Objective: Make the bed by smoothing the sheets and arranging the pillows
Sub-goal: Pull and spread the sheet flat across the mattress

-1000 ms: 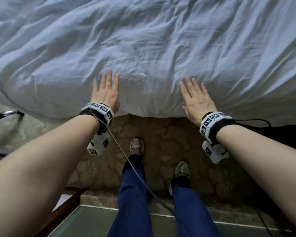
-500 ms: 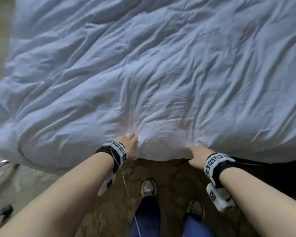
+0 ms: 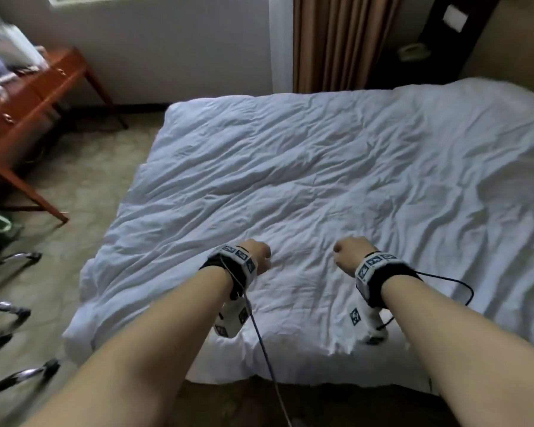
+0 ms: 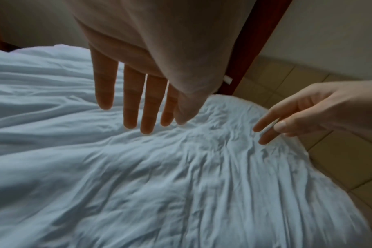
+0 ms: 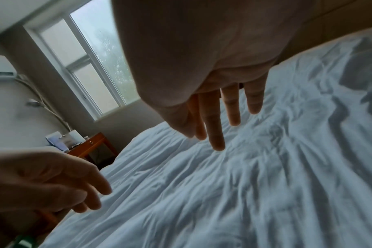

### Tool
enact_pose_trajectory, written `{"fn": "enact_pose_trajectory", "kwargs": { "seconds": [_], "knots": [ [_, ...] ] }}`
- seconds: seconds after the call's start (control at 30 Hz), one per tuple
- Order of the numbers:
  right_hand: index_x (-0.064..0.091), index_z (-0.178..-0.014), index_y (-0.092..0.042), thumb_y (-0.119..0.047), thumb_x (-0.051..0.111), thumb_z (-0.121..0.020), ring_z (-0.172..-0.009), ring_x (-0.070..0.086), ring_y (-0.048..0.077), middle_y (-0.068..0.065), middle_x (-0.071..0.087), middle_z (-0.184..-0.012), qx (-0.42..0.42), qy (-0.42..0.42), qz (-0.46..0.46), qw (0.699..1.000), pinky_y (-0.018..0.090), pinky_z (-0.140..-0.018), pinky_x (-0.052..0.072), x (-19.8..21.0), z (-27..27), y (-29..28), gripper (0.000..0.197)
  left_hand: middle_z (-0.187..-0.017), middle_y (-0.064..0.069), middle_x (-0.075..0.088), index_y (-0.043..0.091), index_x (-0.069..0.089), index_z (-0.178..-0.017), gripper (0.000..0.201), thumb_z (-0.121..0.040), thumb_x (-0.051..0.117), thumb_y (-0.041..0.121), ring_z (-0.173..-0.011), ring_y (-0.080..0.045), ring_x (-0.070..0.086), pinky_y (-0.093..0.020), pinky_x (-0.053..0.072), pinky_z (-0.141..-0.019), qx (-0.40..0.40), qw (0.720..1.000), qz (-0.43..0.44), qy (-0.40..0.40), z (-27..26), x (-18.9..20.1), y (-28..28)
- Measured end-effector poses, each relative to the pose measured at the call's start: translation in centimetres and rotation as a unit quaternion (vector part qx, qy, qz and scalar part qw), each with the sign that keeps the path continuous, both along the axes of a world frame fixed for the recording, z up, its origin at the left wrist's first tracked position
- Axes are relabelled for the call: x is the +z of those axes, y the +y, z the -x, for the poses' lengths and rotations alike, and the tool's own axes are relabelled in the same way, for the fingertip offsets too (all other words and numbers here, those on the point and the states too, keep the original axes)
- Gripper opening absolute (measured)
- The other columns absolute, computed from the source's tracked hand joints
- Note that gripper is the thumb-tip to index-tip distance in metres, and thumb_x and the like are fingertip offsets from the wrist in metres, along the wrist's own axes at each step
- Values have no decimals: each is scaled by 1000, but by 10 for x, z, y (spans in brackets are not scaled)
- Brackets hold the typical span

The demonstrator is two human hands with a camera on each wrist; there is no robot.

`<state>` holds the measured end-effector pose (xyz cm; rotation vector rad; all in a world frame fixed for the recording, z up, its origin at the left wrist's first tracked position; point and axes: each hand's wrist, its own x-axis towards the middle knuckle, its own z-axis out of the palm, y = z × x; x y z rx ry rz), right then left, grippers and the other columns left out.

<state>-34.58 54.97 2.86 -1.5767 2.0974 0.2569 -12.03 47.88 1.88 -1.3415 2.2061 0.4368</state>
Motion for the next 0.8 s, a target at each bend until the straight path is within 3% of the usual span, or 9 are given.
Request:
{"fn": "enact_pose_trajectory", "kwargs": {
  "seconds": [0.07,0.2,0.3,0.4,0.53,0.6,0.67,0.73,0.8],
  "knots": [
    [41,-59,-13,-17,49,-91,-62,50,25,7,45,-63,1,7,7,1000,27,-54,37,25,0,-3,34,-121,-10,62,13,60,-124,34,-99,50,33,-107,-32,60,-36,49,-88,4,1000,12,2,1,30,-2],
    [43,-59,-10,-13,48,-91,-57,46,23,8,46,-62,50,25,12,998,27,-58,40,70,-20,-17,33,-96,-6,56,20,59,-93,11,-94,57,31,-82,-25,50,-36,45,-77,7,999,42,-31,-19,78,-21],
    [46,-61,-10,-17,50,-93,-59,46,24,9,48,-64,81,40,34,995,28,-60,40,103,-41,-43,33,-96,-2,59,29,56,-101,6,-95,57,28,-84,-24,53,-36,45,-77,10,997,82,0,-39,126,-38],
    [51,-66,-9,-17,51,-92,-62,49,25,11,53,-69,85,39,55,994,29,-61,40,136,-71,-65,28,-105,-8,67,20,67,-106,20,-94,58,33,-89,-28,61,-39,50,-80,27,992,117,27,-67,159,-54],
    [51,-65,-9,-21,53,-92,-65,54,26,12,56,-71,99,60,76,990,30,-61,42,163,-123,-86,29,-94,-5,67,15,69,-97,22,-90,61,34,-80,-27,59,-35,50,-73,42,991,124,36,-120,179,-77],
    [59,-76,-8,-23,55,-92,-74,61,29,13,63,-80,100,68,77,990,32,-66,47,170,-154,-95,23,-96,-3,71,21,71,-95,25,-83,60,40,-84,-28,64,-39,55,-80,40,988,149,29,-152,179,-92],
    [62,-84,-6,-24,56,-93,-80,62,31,14,65,-88,82,80,71,991,32,-69,46,175,-190,-100,21,-98,-2,70,23,71,-99,25,-83,60,40,-89,-29,64,-36,53,-80,29,987,154,21,-189,179,-107],
    [58,-80,-6,-23,56,-94,-78,57,30,15,62,-86,62,94,72,991,31,-68,43,177,-231,-105,23,-99,-5,66,17,70,-100,19,-88,62,30,-88,-29,60,-32,45,-74,7,988,153,25,-231,182,-113],
    [52,-72,-8,-23,56,-94,-74,54,28,13,58,-81,46,109,72,990,30,-66,41,176,-279,-108,28,-100,-7,66,13,70,-101,19,-89,62,25,-84,-27,56,-34,47,-77,-17,987,160,11,-277,185,-119]
  ]
}}
